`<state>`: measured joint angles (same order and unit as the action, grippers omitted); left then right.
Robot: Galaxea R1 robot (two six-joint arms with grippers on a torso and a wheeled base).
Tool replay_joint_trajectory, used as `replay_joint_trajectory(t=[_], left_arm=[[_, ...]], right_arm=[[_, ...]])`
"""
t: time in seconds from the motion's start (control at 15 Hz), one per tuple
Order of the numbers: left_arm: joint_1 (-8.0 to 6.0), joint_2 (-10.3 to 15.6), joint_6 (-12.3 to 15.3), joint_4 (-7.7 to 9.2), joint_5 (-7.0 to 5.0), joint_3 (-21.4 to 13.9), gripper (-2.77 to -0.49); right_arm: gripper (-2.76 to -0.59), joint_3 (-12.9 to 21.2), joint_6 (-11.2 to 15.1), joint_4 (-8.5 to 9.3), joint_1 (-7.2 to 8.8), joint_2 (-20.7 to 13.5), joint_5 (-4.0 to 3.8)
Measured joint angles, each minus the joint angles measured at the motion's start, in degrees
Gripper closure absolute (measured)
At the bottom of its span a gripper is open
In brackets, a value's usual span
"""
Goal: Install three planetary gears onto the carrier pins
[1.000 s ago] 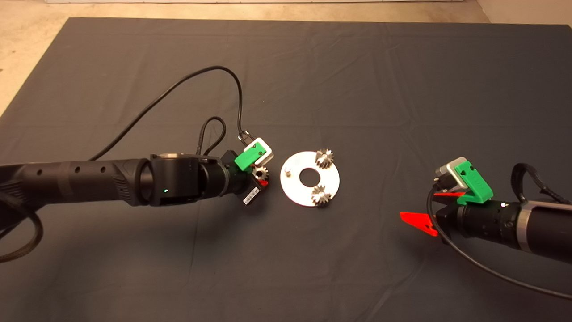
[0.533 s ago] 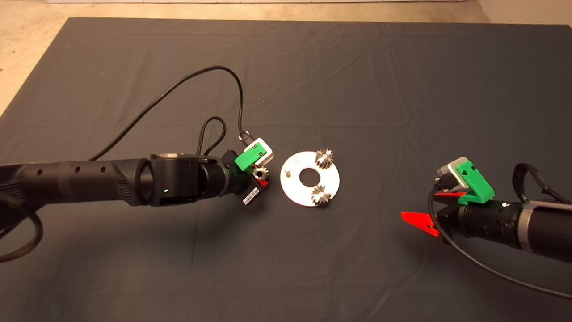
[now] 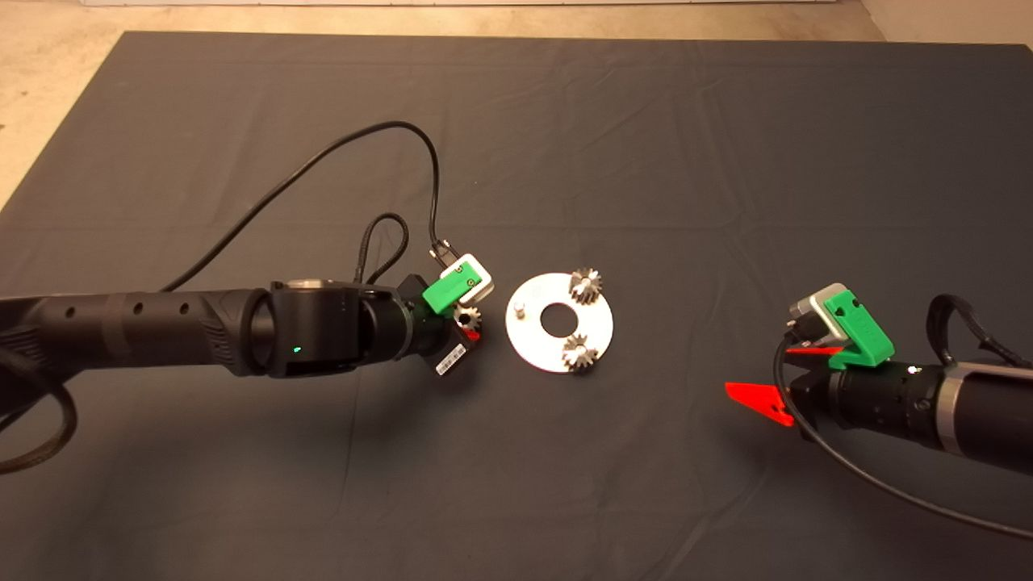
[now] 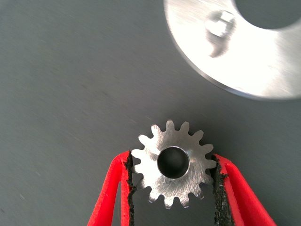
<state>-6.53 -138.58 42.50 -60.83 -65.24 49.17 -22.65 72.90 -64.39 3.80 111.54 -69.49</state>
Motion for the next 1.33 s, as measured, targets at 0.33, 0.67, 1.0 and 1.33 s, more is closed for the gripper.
replay_joint_trajectory(t=[0.33, 0.67, 1.0, 1.33], left_arm=[[-5.92, -3.0, 0.0, 4.72, -3.11, -1.5, -0.75], [-6.16, -5.1, 0.1, 5.55, -3.61, -1.6, -0.75], [-7.44, -8.1, 1.0, 6.51, -3.77, -1.6, -0.75], [-7.46, -8.2, 1.6, 6.64, -3.83, -0.2, -0.75]], right_arm=[[-2.20, 0.1, 0.0, -0.05, 0.00, 0.0, 0.02], [-2.20, 0.2, 0.0, -0.07, 0.00, -0.9, 0.02], [-2.20, 0.2, 0.0, -0.07, 0.00, -0.9, 0.04], [-2.20, 0.2, 0.0, -0.07, 0.00, -0.9, 0.04]])
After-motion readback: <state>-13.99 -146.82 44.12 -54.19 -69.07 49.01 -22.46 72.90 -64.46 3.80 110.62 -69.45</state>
